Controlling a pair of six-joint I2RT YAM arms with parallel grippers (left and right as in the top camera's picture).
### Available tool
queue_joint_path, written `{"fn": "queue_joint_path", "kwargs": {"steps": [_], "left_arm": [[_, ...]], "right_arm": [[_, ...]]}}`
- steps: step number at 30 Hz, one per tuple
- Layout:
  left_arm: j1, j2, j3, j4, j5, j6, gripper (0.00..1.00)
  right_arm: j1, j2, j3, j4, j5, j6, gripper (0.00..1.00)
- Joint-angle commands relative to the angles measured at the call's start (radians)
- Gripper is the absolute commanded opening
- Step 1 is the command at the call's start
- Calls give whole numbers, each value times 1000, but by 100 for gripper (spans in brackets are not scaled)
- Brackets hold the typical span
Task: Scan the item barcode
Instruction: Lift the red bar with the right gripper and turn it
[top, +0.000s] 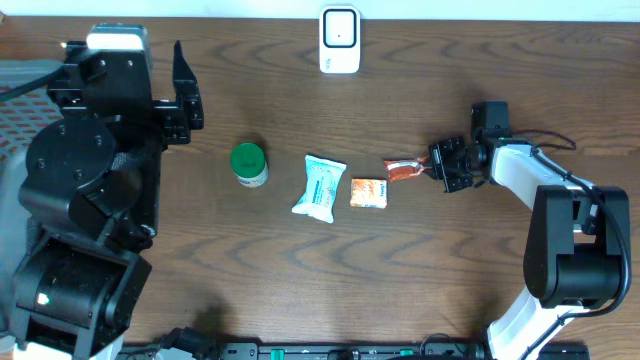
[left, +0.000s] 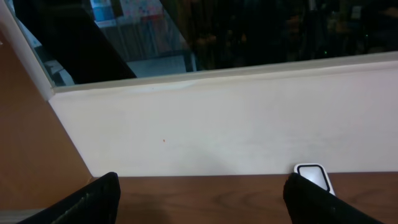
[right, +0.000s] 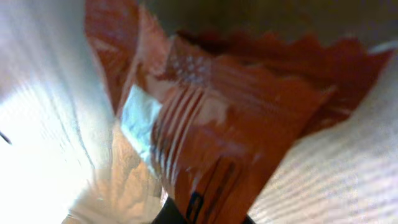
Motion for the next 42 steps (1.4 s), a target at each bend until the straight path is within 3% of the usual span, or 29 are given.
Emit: {"fn": "queue_joint_path", "kwargs": {"steps": [1, 4, 14, 20, 28, 42], "left_arm": [[4, -8, -8, 6, 11, -5, 84], [5, -15, -8, 10, 11, -5, 84], [4, -46, -8, 14, 11, -5, 84], [4, -80, -8, 16, 11, -5, 84], [4, -121, -8, 15, 11, -5, 84], [4, -133, -8, 13, 12, -6, 84]], "right_arm": [[-1, -67, -14, -5, 130, -234, 1], [5, -248, -15, -13, 94, -355, 1], [126, -769, -15, -140, 59, -558, 2], [199, -994, -15, -174, -102, -684, 2], [201, -1115, -15, -179, -254, -658, 2], [201, -1113, -15, -172, -335, -608, 2]]}}
